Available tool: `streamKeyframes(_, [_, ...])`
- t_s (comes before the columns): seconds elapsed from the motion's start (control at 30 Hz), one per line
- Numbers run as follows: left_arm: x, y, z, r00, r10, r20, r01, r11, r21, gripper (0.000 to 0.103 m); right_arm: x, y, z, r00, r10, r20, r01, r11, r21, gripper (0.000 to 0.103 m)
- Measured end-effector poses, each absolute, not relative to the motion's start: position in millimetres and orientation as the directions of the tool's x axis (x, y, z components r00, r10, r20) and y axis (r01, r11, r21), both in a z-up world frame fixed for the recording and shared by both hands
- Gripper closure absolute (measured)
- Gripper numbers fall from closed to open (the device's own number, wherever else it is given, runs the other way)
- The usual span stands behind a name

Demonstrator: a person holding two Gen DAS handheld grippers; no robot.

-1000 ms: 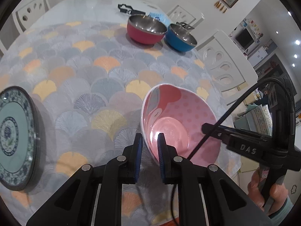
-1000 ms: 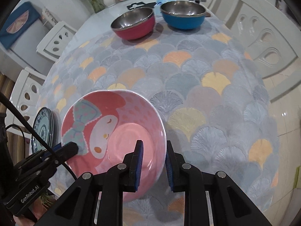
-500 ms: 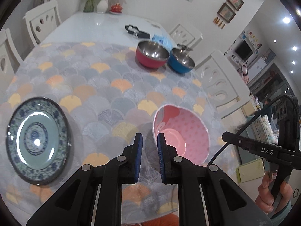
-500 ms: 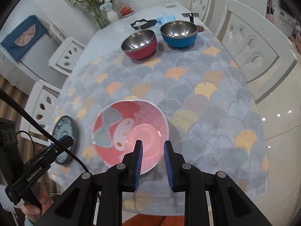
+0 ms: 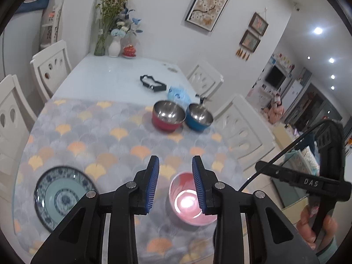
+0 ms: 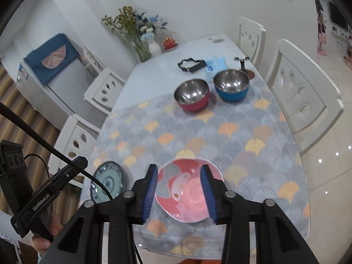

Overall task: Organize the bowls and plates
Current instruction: 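Lower the pink bowl onto the cloth and open both grippers, then move both open grippers to the rim of the red steel bowl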

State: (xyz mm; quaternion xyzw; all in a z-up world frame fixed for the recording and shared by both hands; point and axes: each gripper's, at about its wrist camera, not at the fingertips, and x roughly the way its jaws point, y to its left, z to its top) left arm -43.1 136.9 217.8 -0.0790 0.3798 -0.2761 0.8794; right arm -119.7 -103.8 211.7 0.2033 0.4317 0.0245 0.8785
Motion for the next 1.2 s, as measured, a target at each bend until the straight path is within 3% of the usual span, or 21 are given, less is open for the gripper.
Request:
streamKeyframes(0.07, [-31.3,135.0,223.1,0.558,-0.55,-0.621,0.42,0.833,-0.36,0.07,-111.4,-107.7,218.3,0.638,0.222,-0.737,0.133,0.911,0.39,0.049])
streamKeyframes(0.2, [-2.5,132.7,236.1,0.572,-0.556,-0.603,0.403,0.831,-0.383,0.064,-88.8,-122.1,227.9,0.658,0.276,-0.7,0.115,0.882,0.456,0.047])
streamKeyframes(0.27, [11.7,132.4,242.7,0.574,-0.566,-0.591,0.396,0.824,-0.405,0.039,-71.7,-134.3,231.7,0.667,0.323,-0.672,0.112,0.848,0.518,0.047])
streamKeyframes(0.33, [26.7,133.0,249.1,0.592,-0.582,-0.558,0.394,0.812,-0.43,0.031,-53.8,-150.2,233.6,0.677,0.387,-0.626,0.11,0.788,0.606,0.047])
streamKeyframes(0.43, [53.2,126.6,254.4,0.605,-0.573,-0.553,0.392,0.819,-0.419,0.031,-27.9,-169.5,229.3,0.682,0.432,-0.589,0.131,0.721,0.681,0.046])
streamKeyframes(0.63, [110.9,106.9,238.1,0.586,-0.577,-0.569,0.367,0.815,-0.449,0.033,27.4,-182.3,207.5,0.634,0.418,-0.65,0.182,0.736,0.651,0.046])
streamKeyframes(0.7, [130.8,96.8,224.2,0.571,-0.567,-0.593,0.357,0.823,-0.443,0.033,45.0,-183.7,196.0,0.605,0.385,-0.697,0.193,0.778,0.597,0.046])
streamKeyframes(0.87, [183.1,66.8,171.3,0.487,-0.545,-0.683,0.328,0.839,-0.435,0.048,90.2,-184.4,157.5,0.525,0.336,-0.782,0.189,0.85,0.491,0.046])
streamKeyframes(1.0, [215.1,49.6,129.9,0.411,-0.537,-0.736,0.297,0.843,-0.449,0.048,117.3,-188.4,120.6,0.473,0.349,-0.809,0.217,0.844,0.491,0.039])
streamKeyframes(1.2, [252.4,28.3,83.3,0.292,-0.554,-0.779,0.269,0.83,-0.489,0.048,149.3,-197.2,74.2,0.414,0.391,-0.822,0.267,0.811,0.52,0.039])
